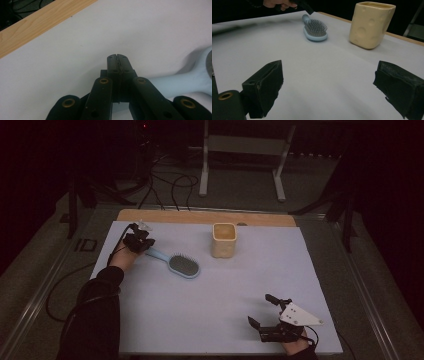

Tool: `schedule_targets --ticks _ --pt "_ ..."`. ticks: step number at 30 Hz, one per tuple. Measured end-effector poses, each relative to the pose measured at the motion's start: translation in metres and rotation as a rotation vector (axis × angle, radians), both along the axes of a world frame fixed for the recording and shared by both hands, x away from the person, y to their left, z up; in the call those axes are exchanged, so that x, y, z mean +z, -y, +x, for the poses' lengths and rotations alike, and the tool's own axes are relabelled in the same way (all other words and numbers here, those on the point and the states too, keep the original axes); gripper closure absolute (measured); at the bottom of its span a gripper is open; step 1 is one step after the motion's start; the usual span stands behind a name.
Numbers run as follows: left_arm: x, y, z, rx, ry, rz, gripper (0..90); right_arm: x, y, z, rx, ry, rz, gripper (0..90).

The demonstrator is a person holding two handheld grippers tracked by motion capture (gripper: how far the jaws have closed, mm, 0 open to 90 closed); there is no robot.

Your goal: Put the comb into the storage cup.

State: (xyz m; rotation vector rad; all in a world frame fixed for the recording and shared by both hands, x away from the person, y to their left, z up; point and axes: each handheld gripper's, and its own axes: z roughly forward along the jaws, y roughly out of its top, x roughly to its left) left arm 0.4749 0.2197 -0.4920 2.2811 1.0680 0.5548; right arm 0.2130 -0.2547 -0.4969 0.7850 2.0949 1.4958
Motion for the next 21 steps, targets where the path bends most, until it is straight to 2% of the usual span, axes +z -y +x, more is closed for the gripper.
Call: schedule_targets --ticks 9,13,14,17,21 --pt "-0.0077 0.0023 0.0033 0.001 -0.042 0.019 90.0 -0.0003 0.0000 0.0002 0.004 -0.003 0.001 8.1" --pt "-0.0068 0.0021 0.0028 -0.011 -0.053 0.034 90.0 -0.0002 0.0002 0.0002 0.002 -0.002 0.005 8.1" --pt "-0.0065 0.0016 0.0009 -0.022 -0.045 0.051 90.0 -0.0003 0.0001 0.0000 0.003 -0.003 0.003 8.1" --pt "-0.0067 0.0000 -0.0006 -0.023 -0.051 0.046 90.0 -0.0004 0.0002 0.0002 0.005 -0.004 0.003 8.1" --pt "-0.0081 0.0003 -0.0062 -0.052 -0.075 0.064 90.0 -0.0002 0.0006 0.0003 0.002 -0.004 0.005 8.1"
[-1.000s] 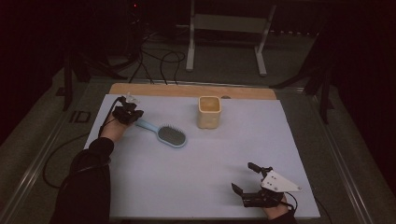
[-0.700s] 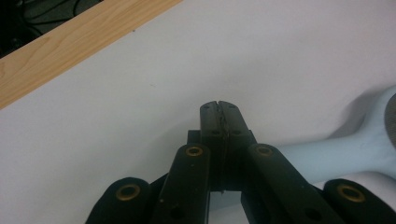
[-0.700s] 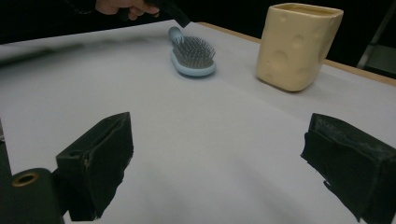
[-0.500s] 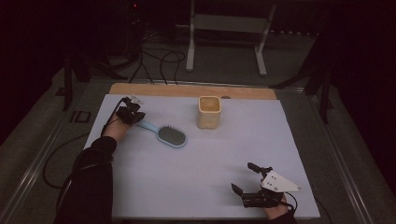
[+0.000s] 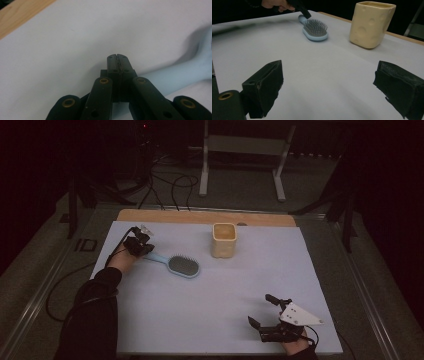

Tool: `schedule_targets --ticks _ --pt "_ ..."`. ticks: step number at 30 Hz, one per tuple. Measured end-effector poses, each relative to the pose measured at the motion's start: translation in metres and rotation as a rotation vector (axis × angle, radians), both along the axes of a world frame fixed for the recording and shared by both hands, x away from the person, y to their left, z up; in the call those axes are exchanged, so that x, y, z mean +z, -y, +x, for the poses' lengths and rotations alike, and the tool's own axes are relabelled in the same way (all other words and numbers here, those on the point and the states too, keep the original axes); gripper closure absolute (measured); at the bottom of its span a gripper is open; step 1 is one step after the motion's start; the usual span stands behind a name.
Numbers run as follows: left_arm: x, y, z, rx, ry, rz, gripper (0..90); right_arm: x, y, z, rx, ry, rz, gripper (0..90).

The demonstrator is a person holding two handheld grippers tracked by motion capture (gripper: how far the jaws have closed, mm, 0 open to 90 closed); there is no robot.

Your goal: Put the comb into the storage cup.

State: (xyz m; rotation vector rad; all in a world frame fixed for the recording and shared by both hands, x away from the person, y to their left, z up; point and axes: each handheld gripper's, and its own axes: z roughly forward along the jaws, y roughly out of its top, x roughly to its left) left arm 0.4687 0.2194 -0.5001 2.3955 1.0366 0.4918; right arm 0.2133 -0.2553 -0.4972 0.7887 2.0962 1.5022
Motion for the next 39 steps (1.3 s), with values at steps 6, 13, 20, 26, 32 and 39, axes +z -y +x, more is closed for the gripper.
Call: schedule_targets --ticks 6,13,20,26,32,39 --pt "-0.005 -0.003 -0.010 -0.017 -0.022 0.021 90.0 0.000 0.000 0.000 -0.001 0.003 -0.003 8.1" --pt "-0.007 -0.011 -0.027 -0.018 -0.038 0.014 90.0 0.001 -0.001 -0.001 -0.004 0.001 -0.004 8.1" --pt "-0.006 -0.015 -0.041 -0.038 -0.062 0.010 90.0 0.001 -0.001 0.000 -0.007 0.000 -0.005 8.1" --pt "-0.001 -0.014 -0.050 -0.062 -0.067 0.019 90.0 -0.001 -0.001 0.001 -0.007 -0.006 -0.006 8.1" --pt "0.004 -0.015 -0.059 -0.083 -0.089 0.007 90.0 0.000 -0.002 0.000 -0.008 -0.005 -0.001 8.1" --pt "0.005 -0.011 -0.071 -0.118 -0.108 0.009 90.0 0.000 -0.002 0.000 -0.010 -0.005 -0.003 8.1"
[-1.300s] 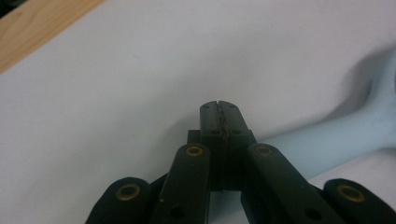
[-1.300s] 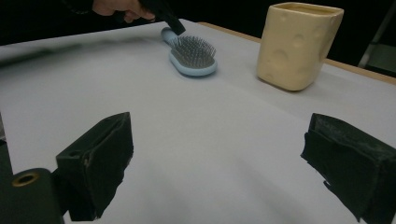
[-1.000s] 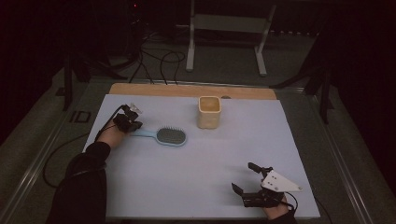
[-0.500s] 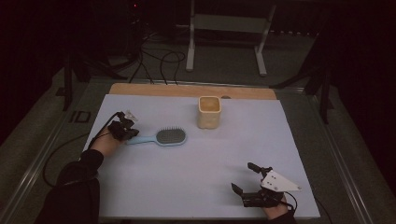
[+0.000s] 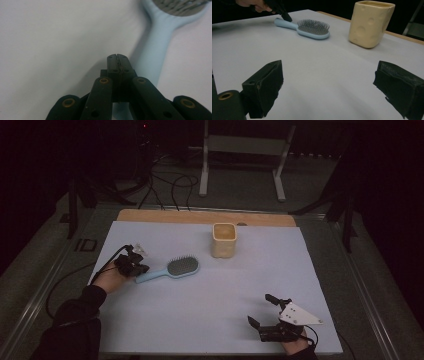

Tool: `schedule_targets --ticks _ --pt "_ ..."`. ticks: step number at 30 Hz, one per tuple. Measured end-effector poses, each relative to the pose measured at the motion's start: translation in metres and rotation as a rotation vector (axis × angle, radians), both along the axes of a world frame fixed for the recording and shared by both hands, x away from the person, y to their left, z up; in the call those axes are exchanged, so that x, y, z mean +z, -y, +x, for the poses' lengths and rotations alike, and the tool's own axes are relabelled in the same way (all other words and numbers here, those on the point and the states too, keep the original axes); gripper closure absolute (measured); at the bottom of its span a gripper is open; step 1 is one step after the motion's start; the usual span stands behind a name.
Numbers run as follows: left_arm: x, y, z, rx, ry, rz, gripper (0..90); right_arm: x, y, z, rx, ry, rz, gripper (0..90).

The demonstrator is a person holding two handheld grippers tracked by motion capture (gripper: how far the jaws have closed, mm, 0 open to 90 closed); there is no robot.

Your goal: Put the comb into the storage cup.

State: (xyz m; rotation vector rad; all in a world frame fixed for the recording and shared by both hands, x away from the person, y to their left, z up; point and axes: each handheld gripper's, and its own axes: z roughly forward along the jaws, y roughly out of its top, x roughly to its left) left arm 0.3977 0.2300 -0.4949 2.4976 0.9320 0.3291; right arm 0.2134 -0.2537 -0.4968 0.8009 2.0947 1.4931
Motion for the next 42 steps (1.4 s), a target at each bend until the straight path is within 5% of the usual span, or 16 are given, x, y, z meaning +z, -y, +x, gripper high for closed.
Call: schedule_targets --ticks 34,42 --pt "0.004 0.030 -0.056 -0.119 -0.102 -0.037 90.0 0.001 0.001 0.000 -0.010 0.002 -0.002 8.1" --pt "0.006 0.033 -0.060 -0.102 -0.137 -0.054 90.0 0.000 0.000 0.000 -0.010 -0.003 -0.002 8.1"
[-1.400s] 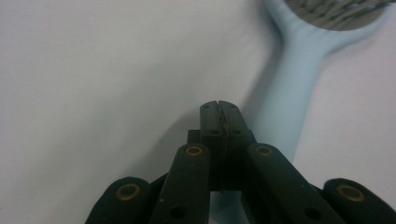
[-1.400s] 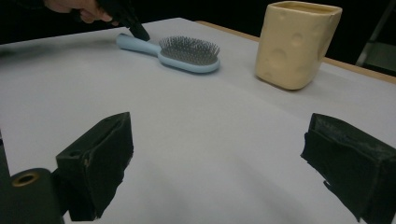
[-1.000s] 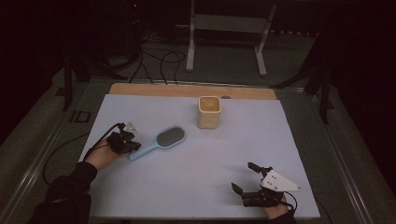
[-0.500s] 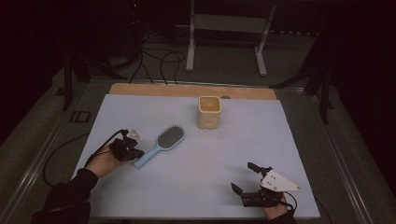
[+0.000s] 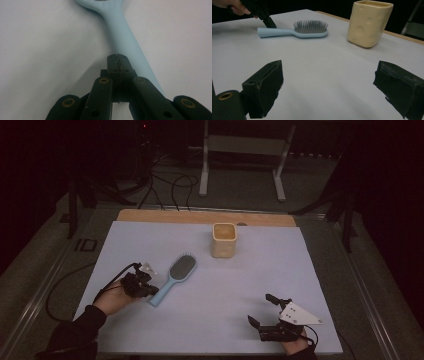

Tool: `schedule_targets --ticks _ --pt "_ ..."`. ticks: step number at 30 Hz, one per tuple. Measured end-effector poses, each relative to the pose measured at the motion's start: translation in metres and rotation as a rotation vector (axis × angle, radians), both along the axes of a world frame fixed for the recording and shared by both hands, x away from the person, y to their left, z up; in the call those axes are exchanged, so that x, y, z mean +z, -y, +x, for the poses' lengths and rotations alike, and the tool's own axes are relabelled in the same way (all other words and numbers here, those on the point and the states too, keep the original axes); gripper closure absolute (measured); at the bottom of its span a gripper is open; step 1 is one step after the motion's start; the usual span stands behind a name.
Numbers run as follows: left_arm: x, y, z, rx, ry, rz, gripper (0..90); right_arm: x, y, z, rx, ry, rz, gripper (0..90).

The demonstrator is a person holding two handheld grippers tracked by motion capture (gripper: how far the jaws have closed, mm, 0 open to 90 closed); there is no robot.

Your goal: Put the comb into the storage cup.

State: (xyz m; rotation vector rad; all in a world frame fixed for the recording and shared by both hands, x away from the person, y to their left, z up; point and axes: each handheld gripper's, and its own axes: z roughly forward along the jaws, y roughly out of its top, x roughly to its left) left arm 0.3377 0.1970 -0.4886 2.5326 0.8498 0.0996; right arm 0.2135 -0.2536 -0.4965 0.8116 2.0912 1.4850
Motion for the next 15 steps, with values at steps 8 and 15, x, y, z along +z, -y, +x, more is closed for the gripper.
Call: schedule_targets --ticks 8,15 --pt "0.006 0.001 -0.002 0.056 0.004 -0.001 90.0 0.000 0.000 0.000 -0.002 0.002 -0.001 8.1" --pt "0.020 -0.001 -0.003 0.113 -0.002 -0.007 90.0 0.000 0.001 0.000 -0.004 0.006 -0.001 8.1"
